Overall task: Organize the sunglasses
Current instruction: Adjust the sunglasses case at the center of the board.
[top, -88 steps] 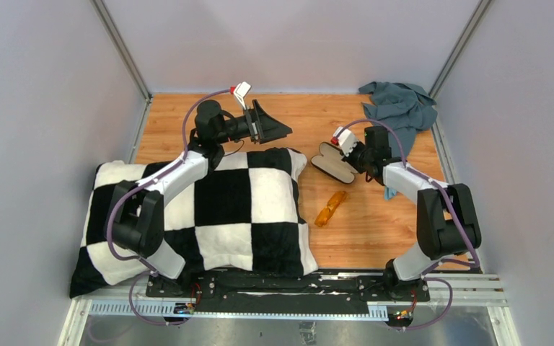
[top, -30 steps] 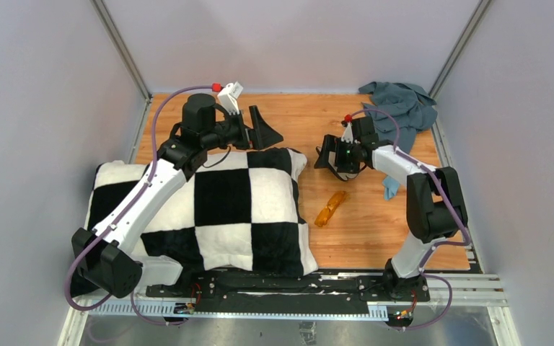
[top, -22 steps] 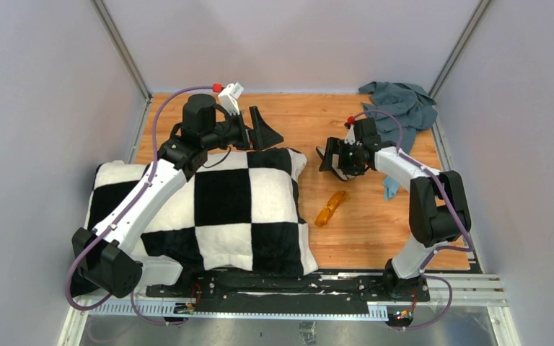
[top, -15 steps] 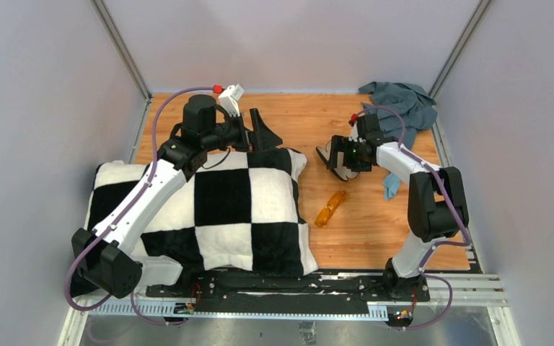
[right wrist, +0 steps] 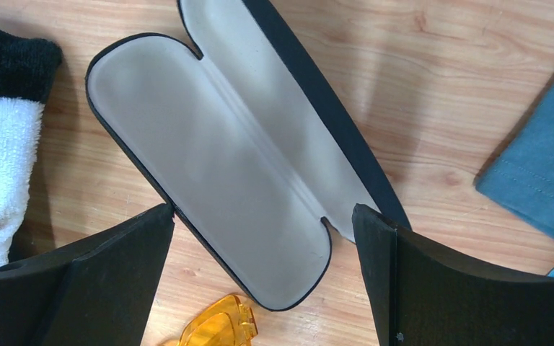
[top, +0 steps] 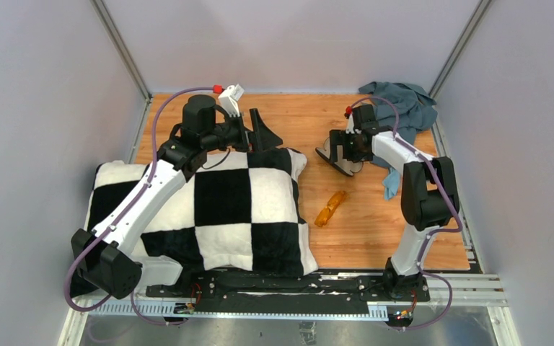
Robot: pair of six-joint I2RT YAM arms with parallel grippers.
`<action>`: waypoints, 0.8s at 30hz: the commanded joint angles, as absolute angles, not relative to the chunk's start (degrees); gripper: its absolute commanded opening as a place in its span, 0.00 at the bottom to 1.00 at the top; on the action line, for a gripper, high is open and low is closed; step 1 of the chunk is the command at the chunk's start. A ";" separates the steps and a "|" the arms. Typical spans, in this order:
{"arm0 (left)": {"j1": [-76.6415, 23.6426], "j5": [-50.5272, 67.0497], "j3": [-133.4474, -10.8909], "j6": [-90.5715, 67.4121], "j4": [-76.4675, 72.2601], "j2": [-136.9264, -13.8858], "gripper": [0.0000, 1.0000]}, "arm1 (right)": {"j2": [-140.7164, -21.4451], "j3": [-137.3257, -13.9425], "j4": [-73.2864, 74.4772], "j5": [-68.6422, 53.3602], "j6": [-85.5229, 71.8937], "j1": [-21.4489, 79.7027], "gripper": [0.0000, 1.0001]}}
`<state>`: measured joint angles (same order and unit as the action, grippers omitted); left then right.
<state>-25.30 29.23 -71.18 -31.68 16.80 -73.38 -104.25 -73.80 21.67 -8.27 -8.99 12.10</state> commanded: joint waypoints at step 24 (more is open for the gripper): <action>-39.94 21.36 -74.25 -22.94 23.40 -80.31 1.00 | -64.04 -41.68 20.07 -13.49 -24.51 3.04 0.94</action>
